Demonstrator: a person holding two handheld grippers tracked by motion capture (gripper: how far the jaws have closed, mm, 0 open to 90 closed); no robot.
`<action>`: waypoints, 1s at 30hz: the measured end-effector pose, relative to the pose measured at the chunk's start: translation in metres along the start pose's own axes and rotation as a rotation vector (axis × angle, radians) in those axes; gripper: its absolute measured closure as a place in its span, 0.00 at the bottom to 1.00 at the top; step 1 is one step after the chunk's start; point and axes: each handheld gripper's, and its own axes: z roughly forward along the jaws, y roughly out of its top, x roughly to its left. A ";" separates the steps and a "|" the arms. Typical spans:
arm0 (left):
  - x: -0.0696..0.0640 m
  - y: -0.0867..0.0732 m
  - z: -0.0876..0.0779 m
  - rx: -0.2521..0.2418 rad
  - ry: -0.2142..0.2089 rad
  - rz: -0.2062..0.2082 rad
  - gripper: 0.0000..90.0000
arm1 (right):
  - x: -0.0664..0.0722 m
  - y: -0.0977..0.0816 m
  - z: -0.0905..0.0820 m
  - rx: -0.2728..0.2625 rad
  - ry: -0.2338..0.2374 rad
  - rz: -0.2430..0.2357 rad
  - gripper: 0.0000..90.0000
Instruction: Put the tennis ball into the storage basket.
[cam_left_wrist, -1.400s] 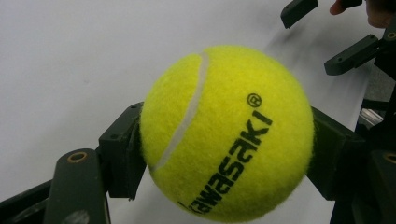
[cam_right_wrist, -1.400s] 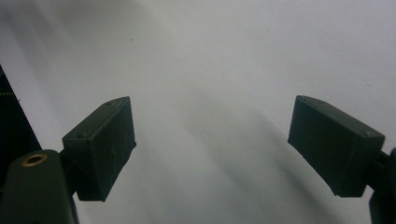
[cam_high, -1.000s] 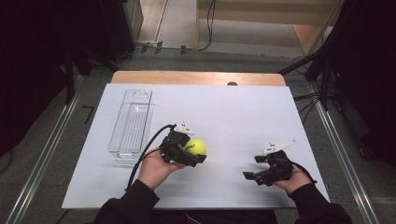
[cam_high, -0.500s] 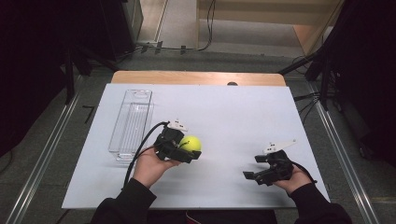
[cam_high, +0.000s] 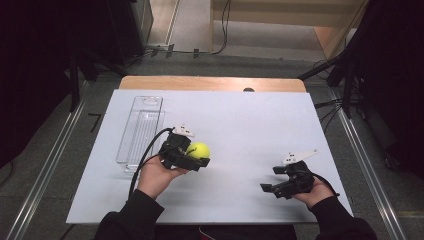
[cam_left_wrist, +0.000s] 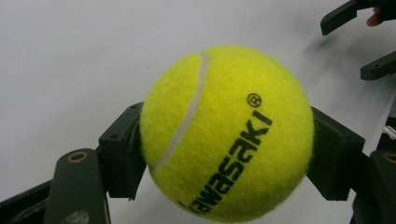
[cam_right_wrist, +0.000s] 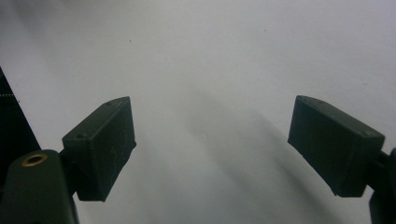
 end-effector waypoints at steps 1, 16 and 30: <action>0.001 0.000 0.000 -0.003 0.000 -0.003 0.30 | 0.000 0.000 0.000 0.000 -0.001 0.001 0.14; 0.012 -0.002 -0.007 -0.003 0.033 -0.024 0.30 | 0.000 0.000 0.000 -0.004 0.000 -0.004 0.14; 0.025 -0.004 -0.015 -0.004 0.050 -0.057 0.30 | 0.000 0.000 0.000 -0.004 -0.001 -0.002 0.14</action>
